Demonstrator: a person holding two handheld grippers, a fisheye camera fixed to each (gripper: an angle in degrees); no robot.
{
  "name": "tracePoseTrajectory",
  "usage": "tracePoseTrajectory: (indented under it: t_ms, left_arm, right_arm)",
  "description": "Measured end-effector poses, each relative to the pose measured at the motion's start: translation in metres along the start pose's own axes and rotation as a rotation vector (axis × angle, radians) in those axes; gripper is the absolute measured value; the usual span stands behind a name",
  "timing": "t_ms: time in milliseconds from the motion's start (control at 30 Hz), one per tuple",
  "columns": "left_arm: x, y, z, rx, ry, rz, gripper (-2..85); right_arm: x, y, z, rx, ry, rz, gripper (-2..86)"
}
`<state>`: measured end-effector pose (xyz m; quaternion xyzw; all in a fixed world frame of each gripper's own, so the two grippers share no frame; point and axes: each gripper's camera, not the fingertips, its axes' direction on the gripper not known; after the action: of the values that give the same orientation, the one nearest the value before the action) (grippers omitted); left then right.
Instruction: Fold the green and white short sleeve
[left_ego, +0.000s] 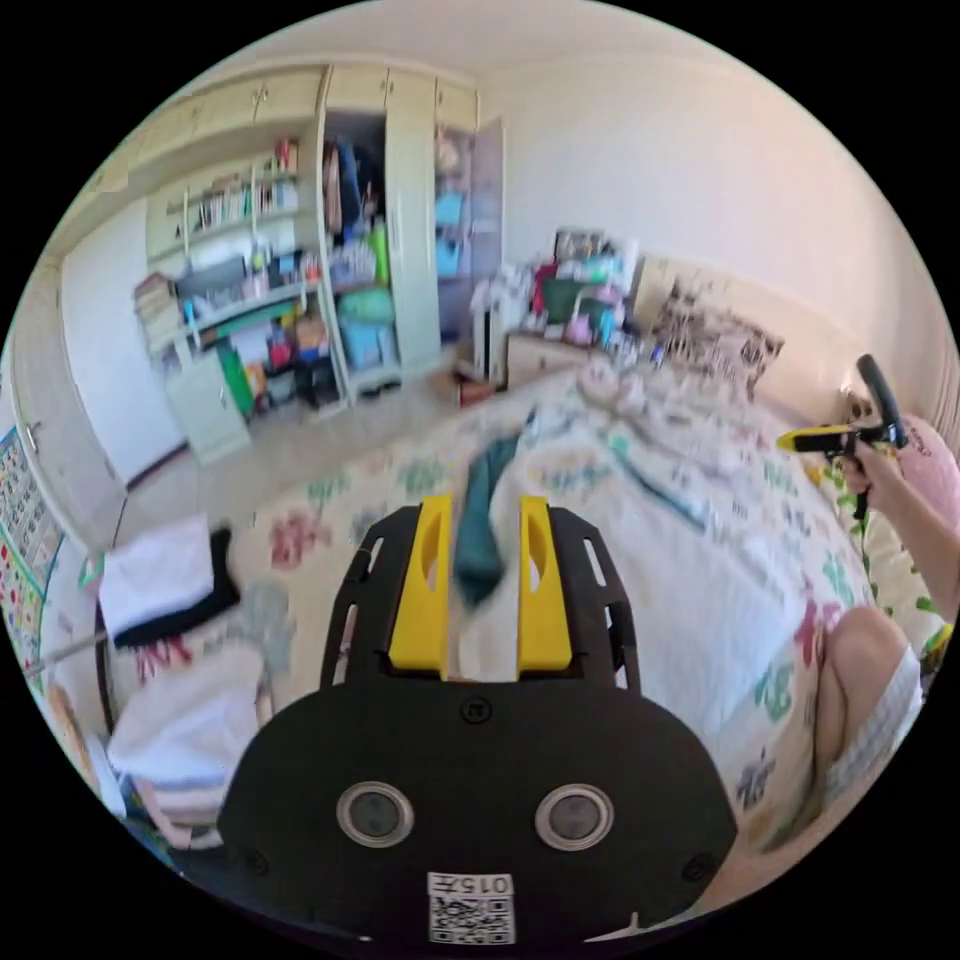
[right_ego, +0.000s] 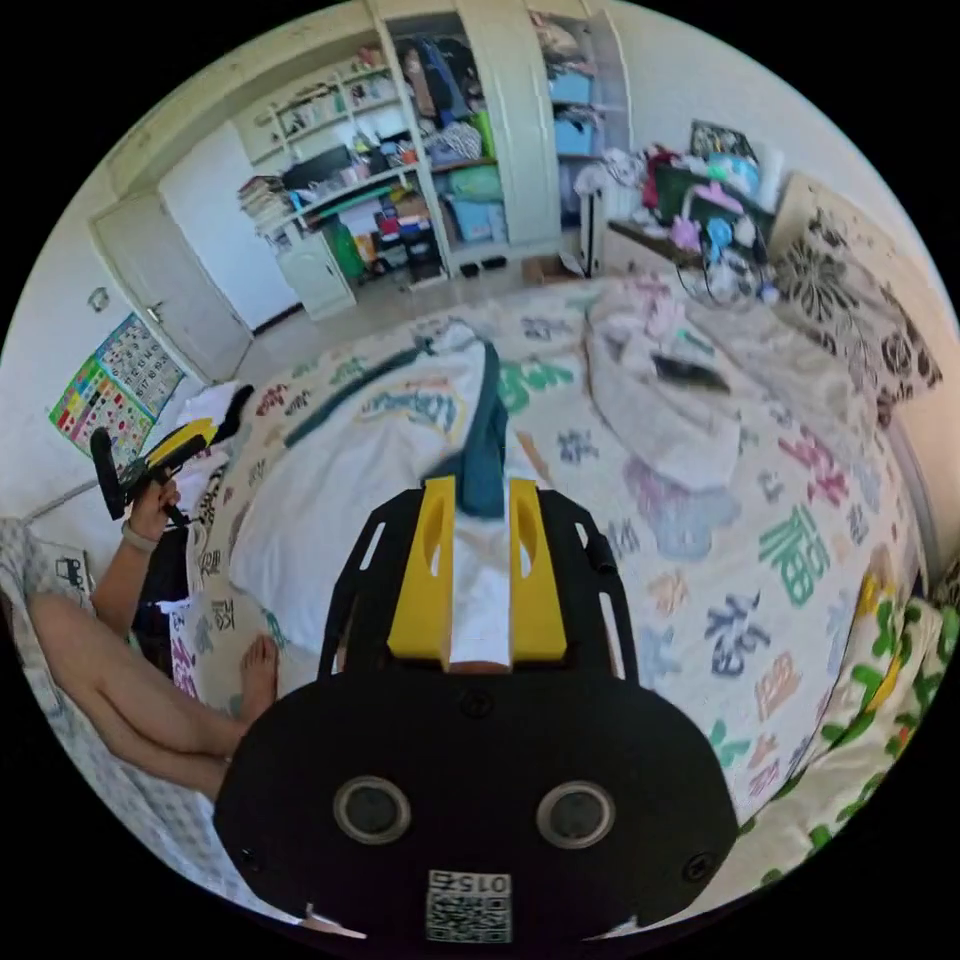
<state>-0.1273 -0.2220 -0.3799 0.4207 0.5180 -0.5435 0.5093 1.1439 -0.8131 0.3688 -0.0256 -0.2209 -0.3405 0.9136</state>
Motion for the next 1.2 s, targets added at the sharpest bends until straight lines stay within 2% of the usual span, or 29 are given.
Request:
tracePoseTrajectory:
  t_ms: [33,133,233,333,367,400,433,533,667,800,867,1000,1100,1200]
  left_arm:
    - [-0.012,0.036,0.012,-0.166,0.005,-0.025,11.1]
    - [-0.033,0.096,0.032,-0.443,0.106,-0.177,11.7]
    - [-0.042,0.103,0.045,-0.489,0.157,-0.256,11.1]
    - [-0.048,0.082,0.055,-0.552,0.091,-0.21,7.5]
    - [-0.05,0.078,0.055,-0.563,0.089,-0.186,5.9]
    - [-0.056,0.069,0.052,-0.576,0.134,-0.151,2.6]
    - [-0.066,0.062,0.049,-0.596,0.206,-0.173,1.9]
    - [-0.085,0.047,0.028,-0.621,0.269,-0.154,1.1]
    - [-0.097,0.035,0.005,-0.641,0.268,-0.107,1.6]
    - [-0.102,0.042,0.025,-0.755,0.215,-0.065,5.5]
    - [-0.12,0.03,0.018,-0.748,0.266,-0.098,7.9]
    - [-0.185,-0.031,-0.018,-0.551,0.281,-0.236,10.7]
    - [-0.222,-0.079,-0.001,-0.374,0.301,-0.334,11.7]
    - [-0.243,-0.107,0.057,-0.34,0.383,-0.475,11.8]
  right_arm:
    - [0.017,0.017,0.01,-0.118,-0.02,0.055,11.1]
    - [0.047,0.037,0.034,-0.37,-0.015,0.16,13.5]
    - [0.066,0.023,0.059,-0.513,-0.198,0.215,9.2]
    - [0.073,-0.002,0.084,-0.655,-0.239,0.194,0.6]
    - [0.074,-0.007,0.085,-0.676,-0.227,0.187,0.2]
    - [0.073,-0.017,0.081,-0.679,-0.201,0.15,-0.4]
    - [0.074,-0.027,0.073,-0.683,-0.17,0.123,-0.7]
    - [0.08,-0.043,0.044,-0.664,-0.141,0.105,-0.9]
    - [0.088,-0.055,0.018,-0.657,-0.163,0.139,-0.6]
    - [0.096,-0.073,0.024,-0.716,-0.076,0.147,3.5]
    - [0.102,-0.093,0.008,-0.636,-0.037,0.162,5.5]
    - [0.117,-0.16,-0.024,-0.349,-0.154,0.235,11.0]
    - [0.123,-0.208,0.0,-0.287,-0.26,0.217,12.9]
    - [0.139,-0.24,0.042,-0.321,-0.356,0.346,13.3]
